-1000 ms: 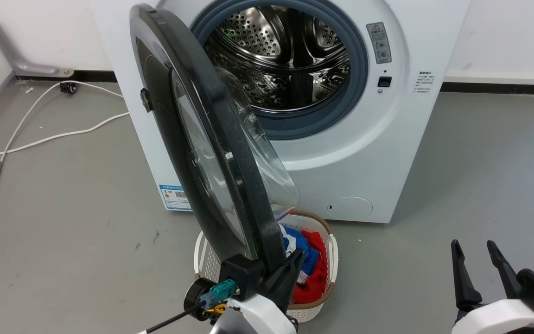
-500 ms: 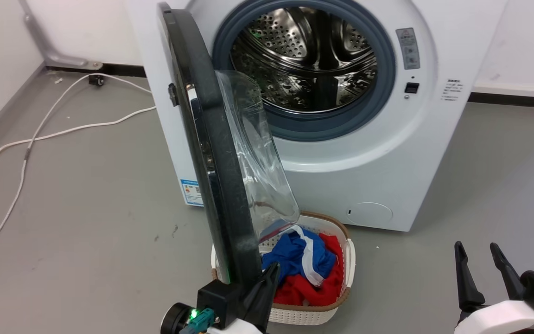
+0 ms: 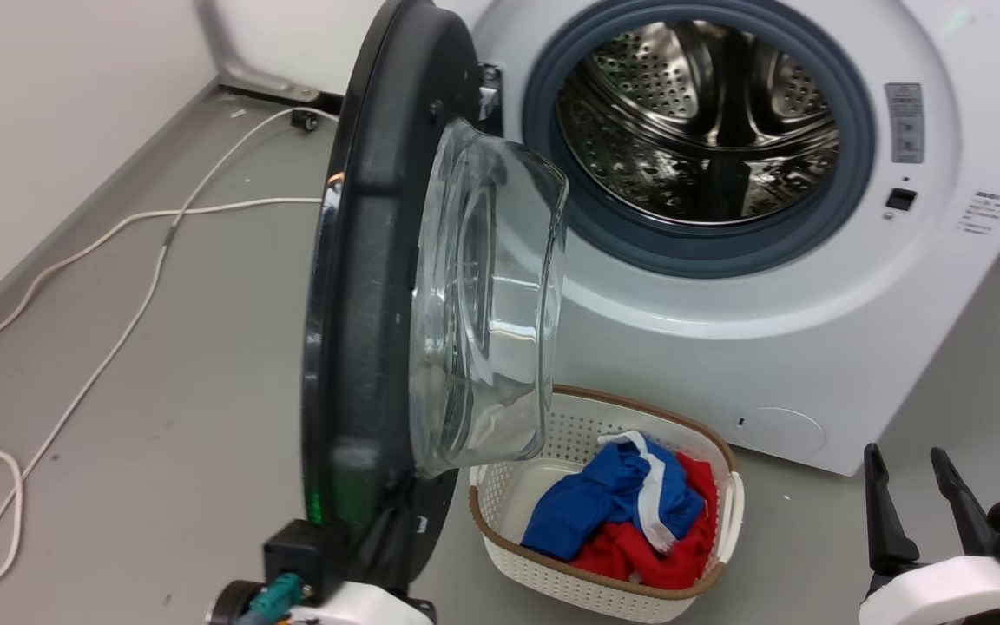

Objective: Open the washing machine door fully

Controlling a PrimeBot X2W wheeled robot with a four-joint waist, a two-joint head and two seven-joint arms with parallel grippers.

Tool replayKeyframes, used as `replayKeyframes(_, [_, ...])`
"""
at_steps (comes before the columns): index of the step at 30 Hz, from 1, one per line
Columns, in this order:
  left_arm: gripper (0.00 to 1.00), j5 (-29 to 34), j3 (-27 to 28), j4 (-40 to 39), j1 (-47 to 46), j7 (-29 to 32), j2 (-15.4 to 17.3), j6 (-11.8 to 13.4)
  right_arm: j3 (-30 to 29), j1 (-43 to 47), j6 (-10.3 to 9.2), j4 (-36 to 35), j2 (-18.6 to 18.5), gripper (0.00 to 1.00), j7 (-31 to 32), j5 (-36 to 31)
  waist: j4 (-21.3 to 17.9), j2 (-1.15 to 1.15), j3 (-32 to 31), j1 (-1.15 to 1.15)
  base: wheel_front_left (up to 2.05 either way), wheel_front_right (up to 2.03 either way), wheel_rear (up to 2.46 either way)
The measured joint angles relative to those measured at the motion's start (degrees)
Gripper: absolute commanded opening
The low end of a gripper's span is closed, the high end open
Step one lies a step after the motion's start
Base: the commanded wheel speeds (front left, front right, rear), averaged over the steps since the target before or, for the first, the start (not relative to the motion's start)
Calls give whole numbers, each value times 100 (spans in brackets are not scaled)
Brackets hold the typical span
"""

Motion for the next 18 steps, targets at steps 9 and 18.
replayKeyframes(9, [0, -308, 799, 365, -165, -132, 427, 113, 7, -67, 0, 45, 2, 100, 1, 33, 328, 0, 88, 0, 0, 0, 0])
replayKeyframes(18, [0, -521, 1425, 1011, -604, -182, 935, 68, 54, -83, 0, -54, 3, 100, 96, -63, 189, 0, 209, 0, 0, 0, 0])
